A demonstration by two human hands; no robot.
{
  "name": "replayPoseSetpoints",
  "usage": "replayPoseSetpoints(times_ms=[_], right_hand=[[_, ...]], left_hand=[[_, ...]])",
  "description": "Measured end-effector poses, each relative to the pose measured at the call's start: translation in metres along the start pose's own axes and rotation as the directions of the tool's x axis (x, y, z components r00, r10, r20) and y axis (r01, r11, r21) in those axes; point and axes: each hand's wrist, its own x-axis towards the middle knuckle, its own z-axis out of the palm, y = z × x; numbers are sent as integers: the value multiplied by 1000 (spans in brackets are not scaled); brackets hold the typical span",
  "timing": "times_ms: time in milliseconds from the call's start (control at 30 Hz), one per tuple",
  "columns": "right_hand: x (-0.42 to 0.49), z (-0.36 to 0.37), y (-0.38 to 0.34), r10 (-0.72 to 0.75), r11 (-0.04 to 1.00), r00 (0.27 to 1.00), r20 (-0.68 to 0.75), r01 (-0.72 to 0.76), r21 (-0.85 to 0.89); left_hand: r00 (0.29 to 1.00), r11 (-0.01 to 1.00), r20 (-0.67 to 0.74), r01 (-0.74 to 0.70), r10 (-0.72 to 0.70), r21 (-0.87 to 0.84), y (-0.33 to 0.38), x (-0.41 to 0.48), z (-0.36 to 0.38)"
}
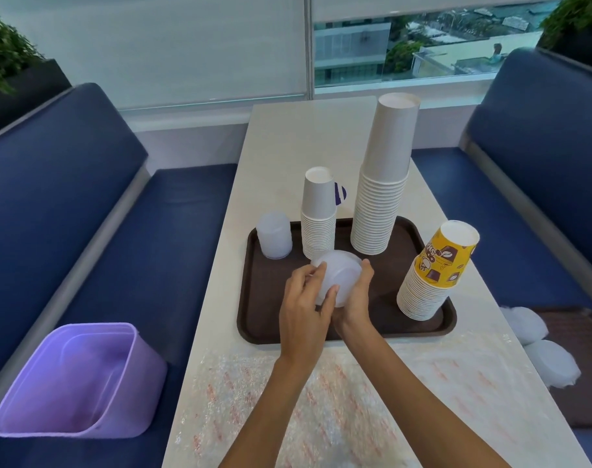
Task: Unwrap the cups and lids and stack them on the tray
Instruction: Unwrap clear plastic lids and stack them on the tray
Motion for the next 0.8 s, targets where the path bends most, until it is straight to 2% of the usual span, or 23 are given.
replayPoseSetpoints(times_ms=[367,467,600,800], right_hand=[[-8,5,6,17,1000,1000,21,-17,-5],[-8,7,6,14,1000,1000,18,-14,-18],[-8,8,5,5,1000,999,34,-5,-9],[0,11,-2,64,997,998,9,-64,-41]], left_hand=[[998,997,-44,55,-53,53,-9,-2,2],[985,985,-28,171,-171,11,-10,1,4],[928,923,84,370,-363,-100,-15,7,2],[848,804,156,529,-506,-271,-24,20,-4]])
